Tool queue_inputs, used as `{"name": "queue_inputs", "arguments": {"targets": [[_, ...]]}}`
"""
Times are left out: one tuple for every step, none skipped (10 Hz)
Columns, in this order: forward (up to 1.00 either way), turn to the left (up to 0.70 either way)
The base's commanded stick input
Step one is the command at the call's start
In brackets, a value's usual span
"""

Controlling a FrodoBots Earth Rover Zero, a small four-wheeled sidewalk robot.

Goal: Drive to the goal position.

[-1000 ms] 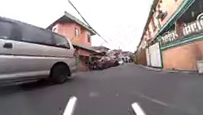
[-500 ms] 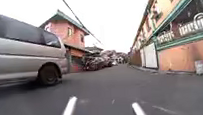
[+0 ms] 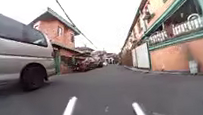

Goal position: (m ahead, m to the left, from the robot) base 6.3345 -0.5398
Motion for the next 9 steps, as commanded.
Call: {"name": "queue_inputs", "arguments": {"targets": [[0.69,0.00],[0.70,0.00],[0.70,0.00],[0.70,-0.02],[0.70,-0.09],[0.70,-0.07],[0.70,0.00],[0.70,0.00],[0.70,0.00]]}}
